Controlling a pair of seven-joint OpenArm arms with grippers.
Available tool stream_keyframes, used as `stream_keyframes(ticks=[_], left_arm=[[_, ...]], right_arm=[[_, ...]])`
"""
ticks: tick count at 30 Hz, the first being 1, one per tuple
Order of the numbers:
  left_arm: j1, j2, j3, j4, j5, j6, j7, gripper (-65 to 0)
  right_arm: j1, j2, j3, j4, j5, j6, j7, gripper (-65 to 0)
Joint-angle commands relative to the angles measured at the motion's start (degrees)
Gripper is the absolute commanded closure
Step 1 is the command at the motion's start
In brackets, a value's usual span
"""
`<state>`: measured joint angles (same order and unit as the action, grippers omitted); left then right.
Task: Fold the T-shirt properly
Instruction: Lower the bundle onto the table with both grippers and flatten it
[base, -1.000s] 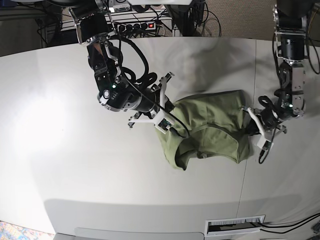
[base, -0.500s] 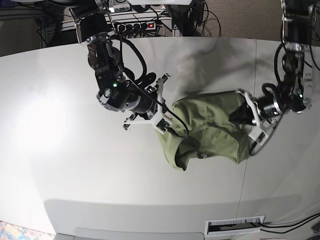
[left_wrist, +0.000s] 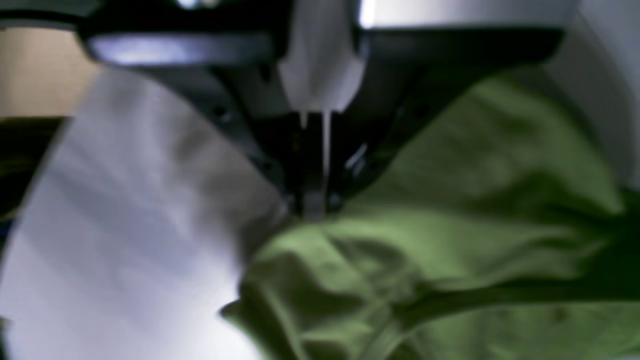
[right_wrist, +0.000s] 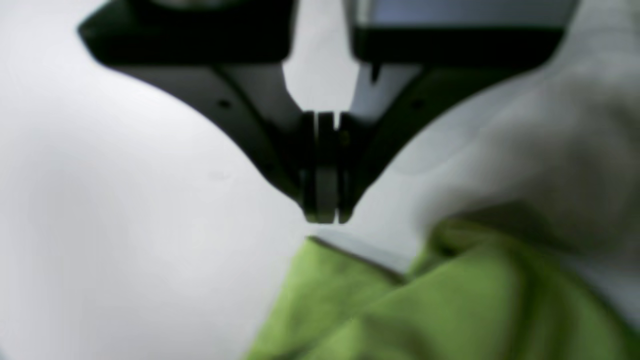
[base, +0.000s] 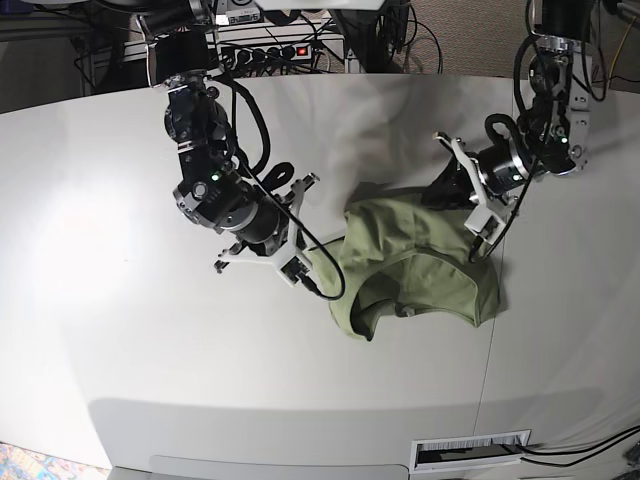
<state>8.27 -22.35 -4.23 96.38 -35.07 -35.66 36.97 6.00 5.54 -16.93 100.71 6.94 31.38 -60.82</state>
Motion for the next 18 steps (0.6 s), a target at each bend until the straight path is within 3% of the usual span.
stream_keyframes(ticks=[1,6,12,18], left_arm=[[-0.6,-0.6,-0.4,0.8,0.6,-0.2,-2.6,0.0],[-0.7,-0.7,-0.4,-3.5,5.1,2.1,-5.9,0.0],[-1.4,-0.7,-0.4,-11.8,6.1,1.7,-11.1,0.0],[-5.3,-0.7,-0.4,-17.2,10.9,1.8,-11.5,0.0]], right_arm=[[1.1,-0.2,0.0,0.9,1.5,-0.1,1.2,0.0],[1.1,-0.2,0.0,0.9,2.3,-0.1,0.7,0.0],[1.1,-0.2,0.0,0.9,2.3,-0.1,0.4,0.0],[1.1,-0.2,0.0,1.2,2.4,-0.1,-0.3,0.0]])
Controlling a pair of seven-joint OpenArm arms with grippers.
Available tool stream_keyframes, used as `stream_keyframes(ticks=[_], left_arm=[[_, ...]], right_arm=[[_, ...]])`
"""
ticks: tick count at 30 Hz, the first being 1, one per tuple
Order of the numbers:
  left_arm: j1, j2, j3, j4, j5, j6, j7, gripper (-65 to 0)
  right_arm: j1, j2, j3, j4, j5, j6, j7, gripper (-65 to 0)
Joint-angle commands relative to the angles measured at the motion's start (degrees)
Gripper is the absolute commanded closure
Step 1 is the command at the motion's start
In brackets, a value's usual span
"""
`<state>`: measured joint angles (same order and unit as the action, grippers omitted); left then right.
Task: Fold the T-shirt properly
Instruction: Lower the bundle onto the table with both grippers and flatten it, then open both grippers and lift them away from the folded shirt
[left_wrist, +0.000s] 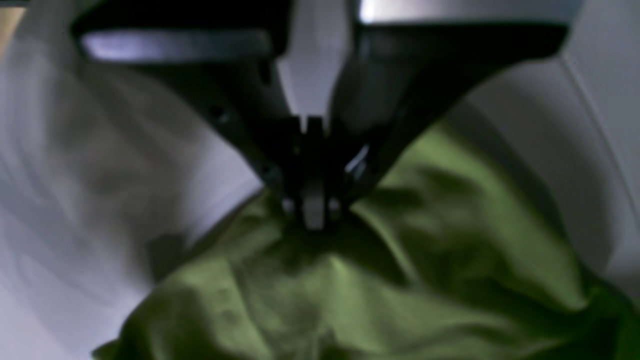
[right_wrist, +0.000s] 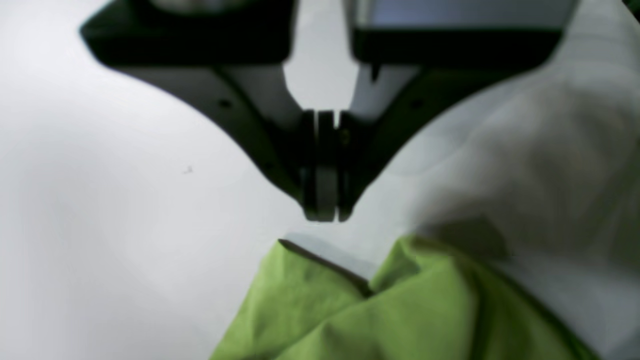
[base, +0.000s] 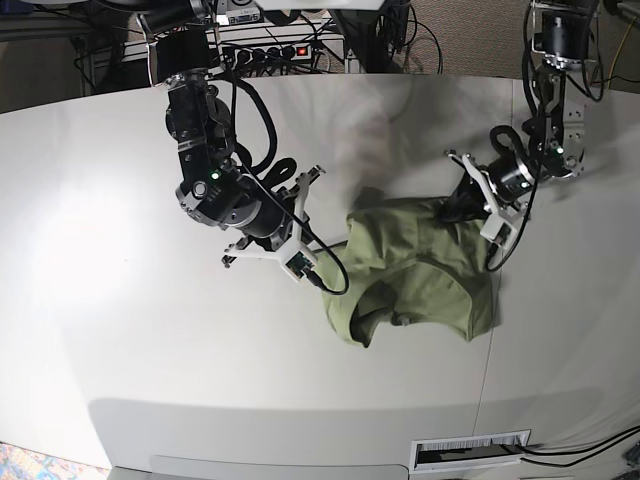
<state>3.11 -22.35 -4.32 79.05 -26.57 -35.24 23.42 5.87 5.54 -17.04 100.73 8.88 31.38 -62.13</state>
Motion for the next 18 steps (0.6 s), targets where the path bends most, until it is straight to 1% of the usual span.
stream_keyframes(ticks=[1,3,6,10,14,18], left_arm=[[-0.7,-0.7,-0.3,-0.5,2.6,1.8,2.0,0.0],[-2.0,-0.7,-0.3,-1.6,2.6,2.5,2.0,0.0],[-3.4,-0.7,-0.3,-2.8,2.7,2.6,1.8,0.0],[-4.6,-0.7,-0.3,-5.2,3.9,2.6,-1.1,0.0],[-6.1,-0.7,-0.3,-8.2,5.2,2.7,-1.7,0.0],[-7.1,-0.7,-0.3,-10.3,5.5,3.0,-4.0,0.0]], right_arm=[[1.2,-0.2,0.1,1.3,0.6,-0.1,0.8,0.0],[1.2,-0.2,0.1,1.6,0.7,-0.1,0.6,0.0],[0.9,-0.2,0.1,1.8,0.7,-0.1,0.5,0.0],[0.5,-0.2,0.1,2.1,0.7,-0.1,0.4,0.0],[0.5,-0.2,0.1,2.1,0.7,-0.1,-0.3,0.0],[0.5,-0.2,0.1,2.1,0.7,-0.1,-0.9,0.0]])
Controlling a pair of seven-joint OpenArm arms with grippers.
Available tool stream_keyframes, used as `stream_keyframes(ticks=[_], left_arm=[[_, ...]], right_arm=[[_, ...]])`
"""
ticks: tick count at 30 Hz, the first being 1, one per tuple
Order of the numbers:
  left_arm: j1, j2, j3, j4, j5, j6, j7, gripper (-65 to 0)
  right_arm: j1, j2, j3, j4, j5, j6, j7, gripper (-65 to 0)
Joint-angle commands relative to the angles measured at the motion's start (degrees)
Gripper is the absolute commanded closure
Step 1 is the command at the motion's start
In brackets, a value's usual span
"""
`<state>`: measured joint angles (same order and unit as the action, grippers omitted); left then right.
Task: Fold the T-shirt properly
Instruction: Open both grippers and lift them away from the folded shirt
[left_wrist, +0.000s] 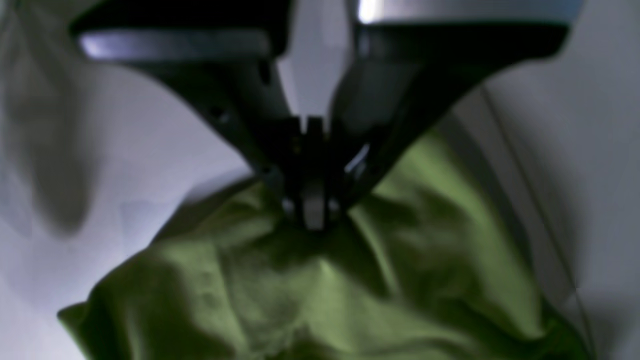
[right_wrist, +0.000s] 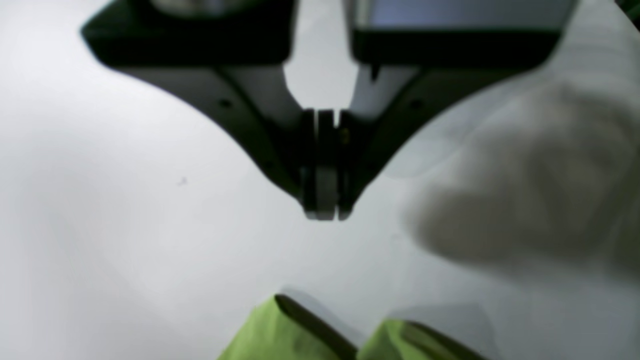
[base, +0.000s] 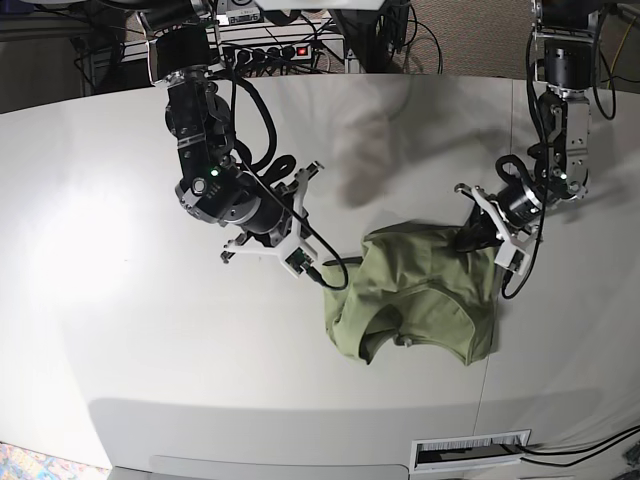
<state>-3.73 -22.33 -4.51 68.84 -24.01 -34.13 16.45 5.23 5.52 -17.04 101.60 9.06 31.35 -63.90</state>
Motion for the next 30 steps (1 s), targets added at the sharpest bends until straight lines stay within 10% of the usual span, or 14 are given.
stream_keyframes(ticks=[1,8,13,30], left_arm=[[-0.5,-0.7,-0.2,-0.2,3.0,2.3,2.4,0.0],[-0.9,-0.9,-0.2,-0.2,3.0,3.0,2.6,0.0],[-0.9,-2.4,-0.2,2.4,-1.6,-3.6,5.2,-3.4],[9.0,-2.4,-14.6,24.2,-9.0,-3.5,19.8,-5.7]], right_arm=[[1.1,-0.1,0.1,1.4,0.6,-0.1,0.8,0.0],[0.0,-0.1,0.2,2.7,2.1,-0.1,0.4,0.0],[-0.5,0.1,0.3,2.7,1.9,-0.1,0.4,0.0],[-7.3,1.8,1.4,8.4,1.6,0.0,-1.6,0.0]])
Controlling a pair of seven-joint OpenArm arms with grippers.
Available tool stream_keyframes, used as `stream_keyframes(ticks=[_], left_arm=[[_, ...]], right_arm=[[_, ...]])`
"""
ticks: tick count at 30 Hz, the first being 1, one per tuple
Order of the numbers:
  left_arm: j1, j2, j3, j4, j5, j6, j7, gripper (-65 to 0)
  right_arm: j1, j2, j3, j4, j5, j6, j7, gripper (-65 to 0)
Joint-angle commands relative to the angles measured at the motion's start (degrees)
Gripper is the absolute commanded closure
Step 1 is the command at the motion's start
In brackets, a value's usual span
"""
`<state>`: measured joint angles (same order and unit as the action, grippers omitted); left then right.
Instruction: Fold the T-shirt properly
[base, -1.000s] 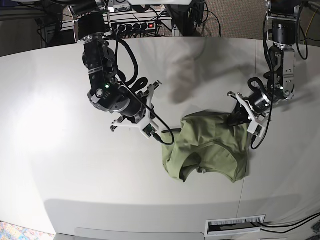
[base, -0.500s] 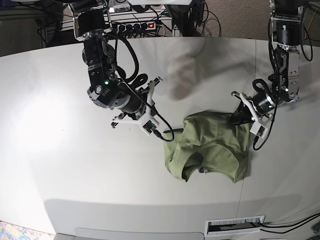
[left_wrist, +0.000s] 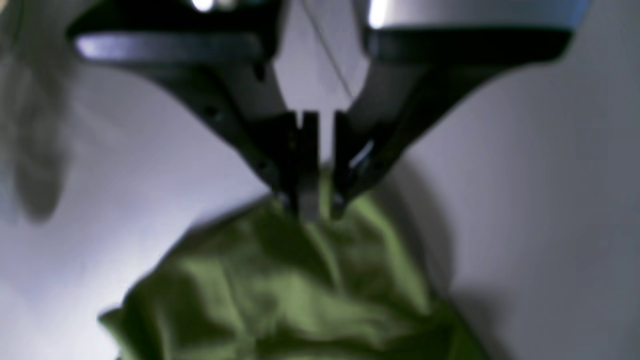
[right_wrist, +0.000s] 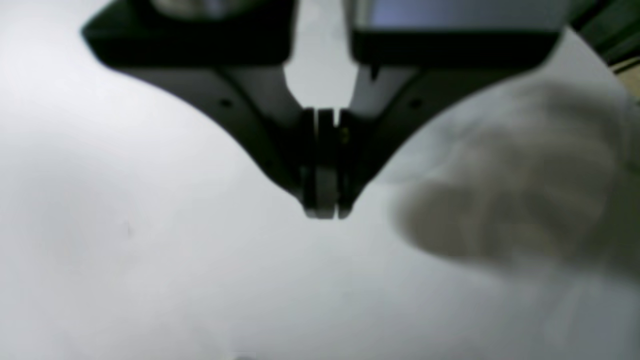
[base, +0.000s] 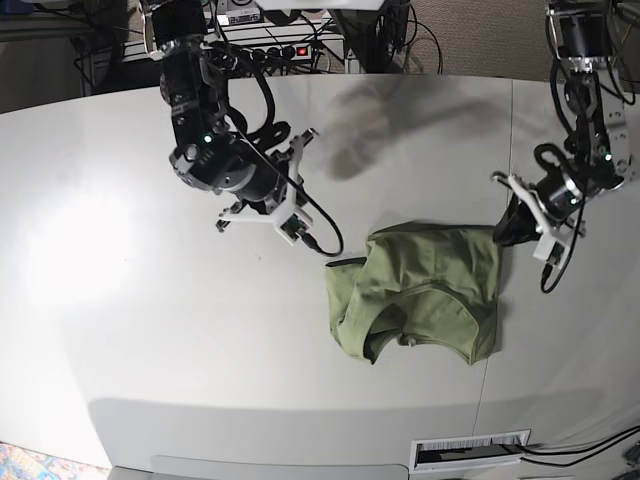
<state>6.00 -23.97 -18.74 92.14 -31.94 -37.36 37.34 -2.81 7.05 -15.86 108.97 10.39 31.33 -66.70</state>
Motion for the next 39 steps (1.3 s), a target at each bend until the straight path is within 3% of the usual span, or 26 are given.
stream_keyframes(ticks=[1,7,14,18,24,39], left_arm=[[0.9,-0.8,-1.4,2.1,-1.2,-0.2,-0.9,-5.7],[10.0,-0.8,-6.8,5.9,-1.8,-0.2,-1.4,-5.7],[19.2,-0.8,-12.9,7.8,-8.1,-0.3,-1.3,-5.7],[24.4,-0.8,-15.6,9.3,-11.1,-2.6,-1.2,-5.7],[30.1,-0.6,-16.1,9.5,-11.4,-2.6,-1.1,-5.7],[45.1,-0.5,-16.0,9.5,-11.4,-2.6,-1.1,-5.7]], right_arm=[[-0.2,0.5,1.0,1.5,0.3,0.0,1.3,0.0],[-6.7,0.6,8.5,5.7,2.4,0.0,2.1,0.0],[-14.7,0.6,13.6,11.5,3.7,0.0,2.2,0.0],[-18.9,1.0,15.9,14.2,3.7,0.0,2.2,0.0],[-25.5,4.4,19.2,18.4,3.7,0.0,2.2,0.0],[-44.3,4.7,26.1,25.0,3.7,0.0,2.2,0.0]])
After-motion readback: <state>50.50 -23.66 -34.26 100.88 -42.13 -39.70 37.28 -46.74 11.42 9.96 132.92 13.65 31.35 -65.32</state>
